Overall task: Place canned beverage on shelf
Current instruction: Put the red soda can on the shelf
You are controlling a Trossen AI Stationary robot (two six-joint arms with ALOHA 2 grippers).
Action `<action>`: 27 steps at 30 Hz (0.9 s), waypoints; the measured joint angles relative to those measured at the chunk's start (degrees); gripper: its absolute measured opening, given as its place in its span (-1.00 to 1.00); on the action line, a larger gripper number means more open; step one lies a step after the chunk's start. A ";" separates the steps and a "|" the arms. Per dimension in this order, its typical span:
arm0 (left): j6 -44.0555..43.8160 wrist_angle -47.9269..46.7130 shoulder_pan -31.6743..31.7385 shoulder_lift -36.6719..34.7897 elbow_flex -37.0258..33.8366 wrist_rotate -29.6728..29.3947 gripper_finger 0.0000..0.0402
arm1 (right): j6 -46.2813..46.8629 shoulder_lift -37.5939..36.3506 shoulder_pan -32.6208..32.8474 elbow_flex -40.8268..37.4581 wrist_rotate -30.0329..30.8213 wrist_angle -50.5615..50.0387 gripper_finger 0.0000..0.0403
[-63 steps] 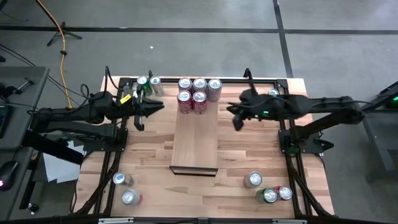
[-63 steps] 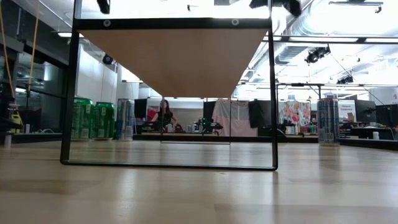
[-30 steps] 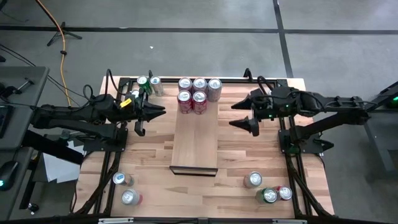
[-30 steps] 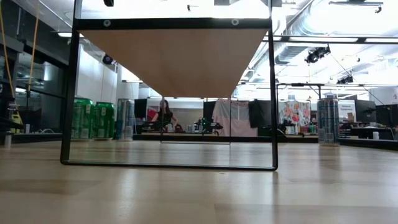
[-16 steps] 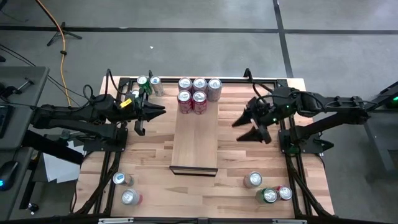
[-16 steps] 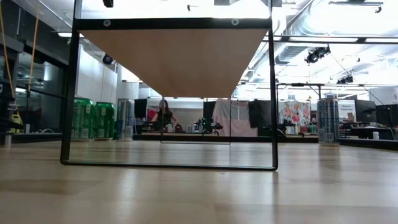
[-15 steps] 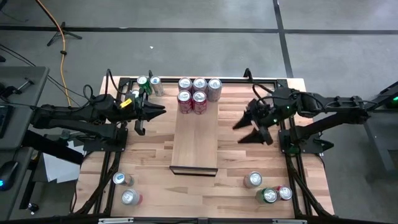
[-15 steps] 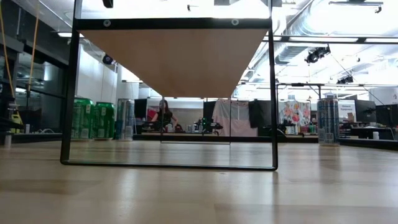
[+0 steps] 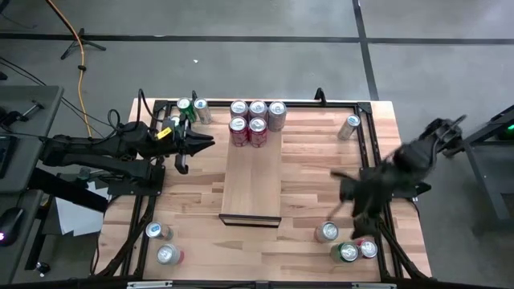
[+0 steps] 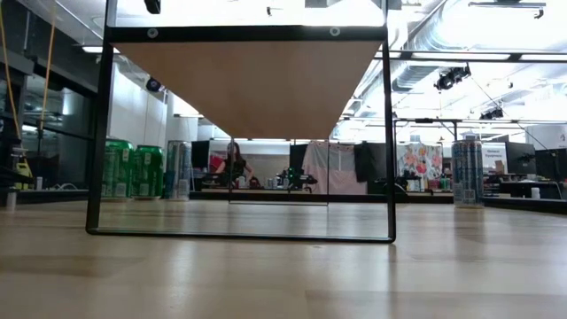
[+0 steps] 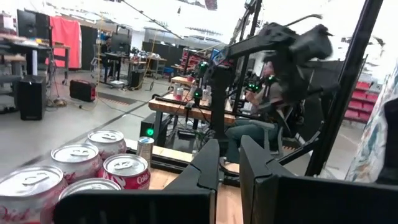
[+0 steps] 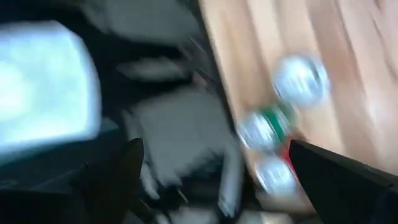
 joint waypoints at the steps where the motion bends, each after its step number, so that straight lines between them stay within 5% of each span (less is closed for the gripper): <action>1: 0.53 -0.02 0.00 0.01 0.00 0.00 -1.00 | 0.38 2.24 2.07 1.55 0.04 -3.73 0.92; 5: 1.00 -0.02 0.00 -0.01 0.00 0.00 -1.00 | 1.85 9.82 9.24 4.25 -0.01 -12.51 0.92; 14: 1.01 -0.04 0.00 0.01 0.00 0.19 -1.00 | 2.61 21.30 16.68 2.56 -6.36 -9.49 0.92; 27: 0.15 -0.04 -0.02 0.01 0.00 1.20 -1.00 | 2.40 24.64 17.33 2.52 6.58 -13.87 0.92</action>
